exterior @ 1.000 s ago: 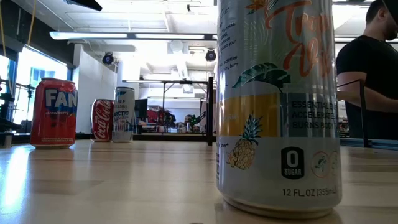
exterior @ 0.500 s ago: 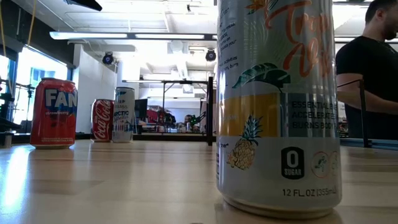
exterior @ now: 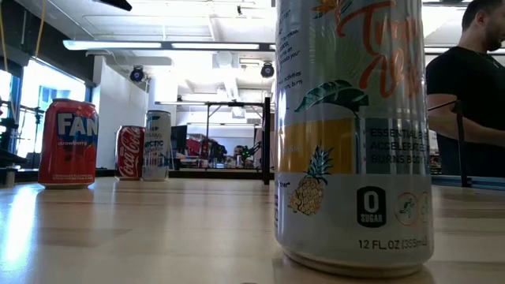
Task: Place canned beverage on shelf
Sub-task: Move the red soda to the center of the table
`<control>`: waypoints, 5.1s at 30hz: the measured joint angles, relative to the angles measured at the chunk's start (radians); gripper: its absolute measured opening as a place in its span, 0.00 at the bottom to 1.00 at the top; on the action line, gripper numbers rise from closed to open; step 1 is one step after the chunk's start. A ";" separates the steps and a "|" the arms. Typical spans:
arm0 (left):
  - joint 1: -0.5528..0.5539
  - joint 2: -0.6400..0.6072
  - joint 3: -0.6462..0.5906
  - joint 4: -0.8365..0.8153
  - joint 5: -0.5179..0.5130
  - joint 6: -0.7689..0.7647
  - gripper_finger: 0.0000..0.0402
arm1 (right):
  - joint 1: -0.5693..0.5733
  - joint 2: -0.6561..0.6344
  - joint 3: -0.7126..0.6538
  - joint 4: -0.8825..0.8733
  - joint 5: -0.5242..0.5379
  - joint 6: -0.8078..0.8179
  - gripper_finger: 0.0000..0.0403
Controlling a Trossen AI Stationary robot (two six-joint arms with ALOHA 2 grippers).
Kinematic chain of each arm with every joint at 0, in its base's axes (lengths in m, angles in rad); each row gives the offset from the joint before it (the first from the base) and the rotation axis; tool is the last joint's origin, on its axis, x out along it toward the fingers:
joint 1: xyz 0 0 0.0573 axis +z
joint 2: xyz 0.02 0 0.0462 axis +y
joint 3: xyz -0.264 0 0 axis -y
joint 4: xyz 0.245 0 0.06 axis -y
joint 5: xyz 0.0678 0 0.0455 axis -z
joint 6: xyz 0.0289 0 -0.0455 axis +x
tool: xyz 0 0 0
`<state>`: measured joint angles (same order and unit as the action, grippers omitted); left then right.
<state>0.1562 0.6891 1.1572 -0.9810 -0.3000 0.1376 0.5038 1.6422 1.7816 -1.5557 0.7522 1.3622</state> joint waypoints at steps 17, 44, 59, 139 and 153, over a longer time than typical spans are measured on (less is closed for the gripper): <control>0.000 0.129 0.001 0.267 -0.039 -0.397 0.83 | 0.085 -0.362 -0.818 0.763 0.320 0.094 0.00; 0.000 0.412 0.000 0.534 0.171 -0.618 0.83 | 0.073 -0.340 -1.028 1.154 0.093 -0.158 0.00; -0.026 0.462 0.000 0.531 0.252 -0.707 0.83 | 0.189 -0.344 -1.028 1.240 0.430 -0.193 0.00; -0.048 0.220 0.000 -0.232 -0.017 -0.579 0.83 | 0.236 -0.345 -1.028 1.112 -0.214 -0.072 0.00; -0.048 0.147 0.000 -0.008 0.058 -0.393 0.83 | 0.236 -0.345 -1.028 1.112 -0.214 -0.072 0.00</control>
<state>0.1085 0.8360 1.1576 -0.9888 -0.2425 -0.2556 0.7394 1.2976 0.7540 -0.4438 0.5381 1.2903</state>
